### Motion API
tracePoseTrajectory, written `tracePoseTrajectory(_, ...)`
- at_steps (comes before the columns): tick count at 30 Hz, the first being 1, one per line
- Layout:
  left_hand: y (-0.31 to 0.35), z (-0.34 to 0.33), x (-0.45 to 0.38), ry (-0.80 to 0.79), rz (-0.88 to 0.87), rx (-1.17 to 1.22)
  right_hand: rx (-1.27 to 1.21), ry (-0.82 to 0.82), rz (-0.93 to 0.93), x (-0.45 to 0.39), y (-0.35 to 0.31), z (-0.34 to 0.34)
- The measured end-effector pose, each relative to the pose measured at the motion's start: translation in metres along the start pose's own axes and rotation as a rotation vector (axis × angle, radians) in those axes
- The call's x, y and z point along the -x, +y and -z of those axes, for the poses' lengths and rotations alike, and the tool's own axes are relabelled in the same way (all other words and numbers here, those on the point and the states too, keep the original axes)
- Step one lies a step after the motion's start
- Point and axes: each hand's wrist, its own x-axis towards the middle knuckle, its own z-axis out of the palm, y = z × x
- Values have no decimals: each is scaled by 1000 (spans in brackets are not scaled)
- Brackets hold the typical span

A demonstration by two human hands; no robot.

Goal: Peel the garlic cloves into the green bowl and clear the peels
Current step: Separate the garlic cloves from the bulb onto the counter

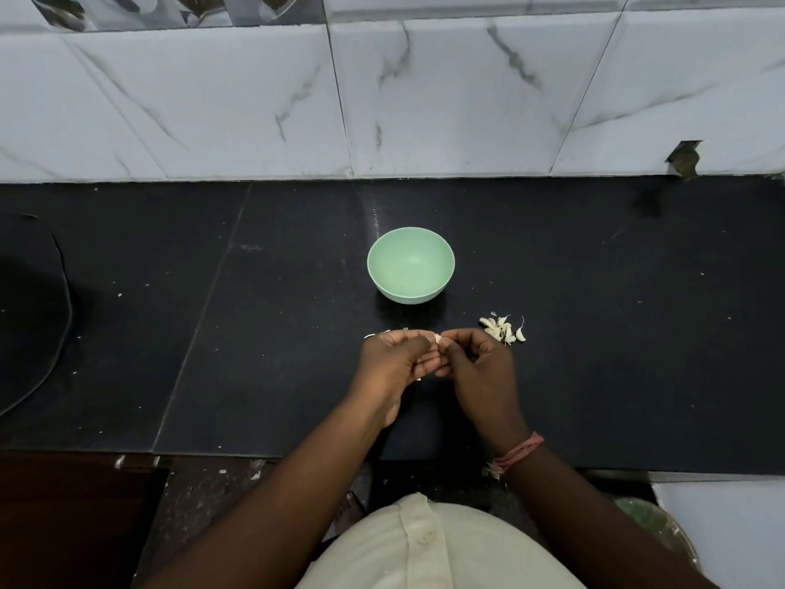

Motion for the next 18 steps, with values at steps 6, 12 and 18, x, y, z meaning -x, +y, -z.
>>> tracePoseTrajectory(6,-2,-2,0,-8,-16,-12,9,24,-3,1,2,-1)
tracePoseTrajectory(12,-2,-6,-1,26,-63,-71,34,44,9,0,4,-2)
tracePoseTrajectory(18,-5,-7,-1,37,-98,-189,62,40,5,0,7,-2)
